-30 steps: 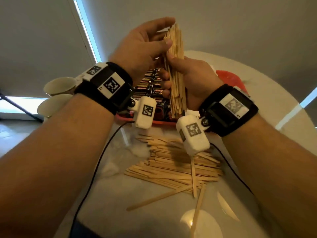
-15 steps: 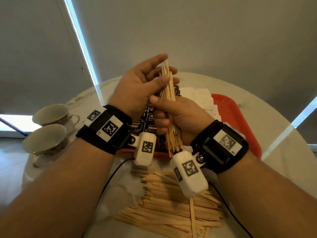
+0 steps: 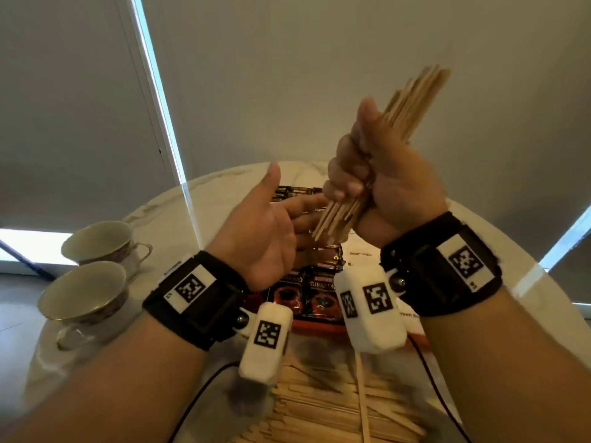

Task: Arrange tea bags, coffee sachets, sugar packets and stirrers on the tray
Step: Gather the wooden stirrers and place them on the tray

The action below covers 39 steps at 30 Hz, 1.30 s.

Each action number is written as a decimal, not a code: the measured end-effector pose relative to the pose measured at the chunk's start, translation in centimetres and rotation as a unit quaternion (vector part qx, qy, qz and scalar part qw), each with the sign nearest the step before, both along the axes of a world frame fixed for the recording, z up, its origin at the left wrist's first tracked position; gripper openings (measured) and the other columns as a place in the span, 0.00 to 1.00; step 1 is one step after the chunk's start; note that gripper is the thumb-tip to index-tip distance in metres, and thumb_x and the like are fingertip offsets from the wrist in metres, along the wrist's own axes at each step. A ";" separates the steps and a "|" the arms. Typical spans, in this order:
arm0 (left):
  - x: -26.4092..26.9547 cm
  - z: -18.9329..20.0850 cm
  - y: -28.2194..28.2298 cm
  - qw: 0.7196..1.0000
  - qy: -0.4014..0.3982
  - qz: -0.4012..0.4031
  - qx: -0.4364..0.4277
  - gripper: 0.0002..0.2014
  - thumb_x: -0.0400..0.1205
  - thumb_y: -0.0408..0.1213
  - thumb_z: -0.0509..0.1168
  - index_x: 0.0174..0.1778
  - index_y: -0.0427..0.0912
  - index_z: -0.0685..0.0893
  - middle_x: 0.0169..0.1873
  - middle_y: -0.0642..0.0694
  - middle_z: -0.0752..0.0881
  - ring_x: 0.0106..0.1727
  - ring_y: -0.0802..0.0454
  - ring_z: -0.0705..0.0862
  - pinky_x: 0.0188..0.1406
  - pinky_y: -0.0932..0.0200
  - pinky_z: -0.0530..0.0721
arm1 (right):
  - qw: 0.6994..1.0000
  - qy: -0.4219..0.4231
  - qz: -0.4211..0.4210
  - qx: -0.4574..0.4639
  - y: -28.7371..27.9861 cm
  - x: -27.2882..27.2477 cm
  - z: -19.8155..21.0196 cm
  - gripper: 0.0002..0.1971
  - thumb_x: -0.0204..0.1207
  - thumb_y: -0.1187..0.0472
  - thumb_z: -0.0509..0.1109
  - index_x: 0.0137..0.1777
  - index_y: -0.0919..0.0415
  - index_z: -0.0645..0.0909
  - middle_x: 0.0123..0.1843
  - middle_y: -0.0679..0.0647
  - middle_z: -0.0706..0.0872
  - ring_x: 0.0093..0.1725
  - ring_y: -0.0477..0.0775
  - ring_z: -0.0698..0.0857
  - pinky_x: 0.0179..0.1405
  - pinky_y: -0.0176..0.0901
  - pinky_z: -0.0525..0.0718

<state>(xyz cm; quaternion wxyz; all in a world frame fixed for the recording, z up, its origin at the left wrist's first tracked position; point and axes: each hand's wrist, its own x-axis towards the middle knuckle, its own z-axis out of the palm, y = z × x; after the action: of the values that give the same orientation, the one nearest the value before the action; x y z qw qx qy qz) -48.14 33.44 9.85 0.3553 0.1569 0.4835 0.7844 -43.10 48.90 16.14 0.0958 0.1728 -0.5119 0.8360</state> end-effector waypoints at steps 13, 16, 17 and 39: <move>0.1 -1.3 1.1 0.986 -0.115 0.024 0.116 0.43 0.86 0.72 0.51 0.81 0.38 0.78 0.70 0.34 0.86 0.77 0.32 0.82 0.81 0.30 0.74 | 0.990 -0.024 -0.045 0.132 -1.4 -2.9 -4.8 0.12 0.80 0.54 0.73 0.39 0.58 0.78 0.30 0.52 0.79 0.32 0.53 0.80 0.41 0.51 0.82; 0.0 -1.3 0.9 0.995 -0.058 0.034 0.073 0.45 0.84 0.74 0.52 0.80 0.38 0.80 0.50 0.41 0.89 0.72 0.35 0.85 0.76 0.30 0.79 | 0.986 -0.036 -0.048 0.155 -1.7 -2.8 -4.8 0.13 0.80 0.54 0.72 0.40 0.60 0.75 0.27 0.53 0.73 0.26 0.52 0.74 0.31 0.47 0.79; 0.0 -1.0 0.7 0.998 -0.012 0.042 0.044 0.43 0.84 0.75 0.51 0.77 0.39 0.82 0.45 0.43 0.87 0.63 0.39 0.88 0.67 0.35 0.85 | 0.984 -0.040 -0.041 0.171 -1.6 -2.7 -4.7 0.13 0.81 0.54 0.72 0.39 0.60 0.75 0.26 0.53 0.72 0.25 0.52 0.72 0.28 0.45 0.78; -0.7 1.2 -1.2 0.914 0.227 0.264 0.208 0.18 0.81 0.53 0.64 0.32 0.45 0.79 0.45 0.45 0.93 0.65 0.37 0.90 0.64 0.45 0.88 | 0.948 -0.301 0.059 0.084 -1.0 -2.3 -3.0 0.31 0.82 0.36 0.65 0.67 0.64 0.82 0.44 0.58 0.90 0.34 0.54 0.87 0.26 0.39 0.88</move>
<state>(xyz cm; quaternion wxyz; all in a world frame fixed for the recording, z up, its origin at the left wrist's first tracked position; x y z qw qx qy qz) -48.82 32.21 11.04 -0.0249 0.2680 0.4009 0.8757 -45.43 47.89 13.12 -0.1269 -0.0492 -0.5746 0.8070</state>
